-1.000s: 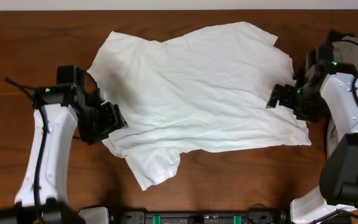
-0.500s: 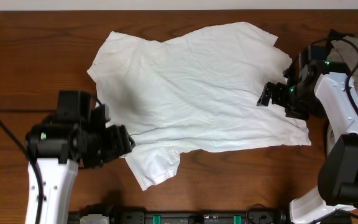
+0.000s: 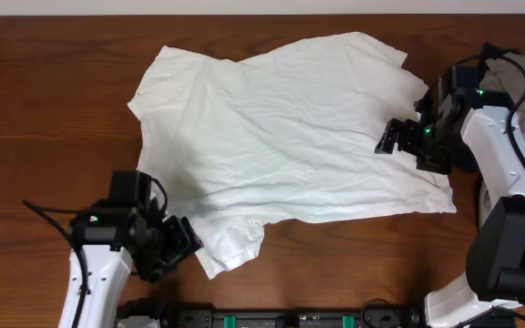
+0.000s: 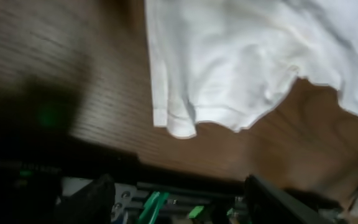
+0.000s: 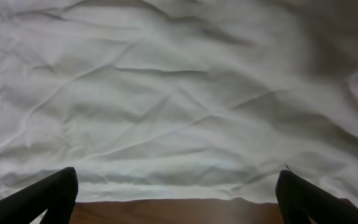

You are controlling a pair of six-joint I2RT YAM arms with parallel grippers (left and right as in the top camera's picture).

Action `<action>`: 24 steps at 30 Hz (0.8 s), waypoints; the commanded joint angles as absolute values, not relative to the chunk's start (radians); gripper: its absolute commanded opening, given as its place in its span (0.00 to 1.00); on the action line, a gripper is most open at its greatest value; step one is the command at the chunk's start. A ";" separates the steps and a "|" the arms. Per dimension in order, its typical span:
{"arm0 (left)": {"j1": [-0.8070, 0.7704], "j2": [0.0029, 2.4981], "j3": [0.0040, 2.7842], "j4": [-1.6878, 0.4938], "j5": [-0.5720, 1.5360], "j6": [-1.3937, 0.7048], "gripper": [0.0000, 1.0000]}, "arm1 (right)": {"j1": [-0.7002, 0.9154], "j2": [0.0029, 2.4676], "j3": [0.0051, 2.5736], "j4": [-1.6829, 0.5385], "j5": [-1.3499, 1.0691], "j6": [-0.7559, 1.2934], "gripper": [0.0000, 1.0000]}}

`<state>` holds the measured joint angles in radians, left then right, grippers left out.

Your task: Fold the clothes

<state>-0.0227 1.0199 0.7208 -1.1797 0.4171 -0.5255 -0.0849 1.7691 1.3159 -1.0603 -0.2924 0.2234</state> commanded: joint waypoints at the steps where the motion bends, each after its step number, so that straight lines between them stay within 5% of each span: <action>1: -0.026 1.017 0.661 -1.134 0.426 -0.631 0.68 | -0.077 1.767 1.327 -1.059 -0.304 0.231 0.99; 12: -0.062 1.020 0.528 -1.018 0.344 -0.797 0.67 | -0.077 1.767 1.327 -1.037 -0.304 0.256 0.99; 24: -0.327 1.112 0.527 -0.937 0.243 -1.005 0.67 | -0.077 1.767 1.327 -1.037 -0.300 0.257 0.99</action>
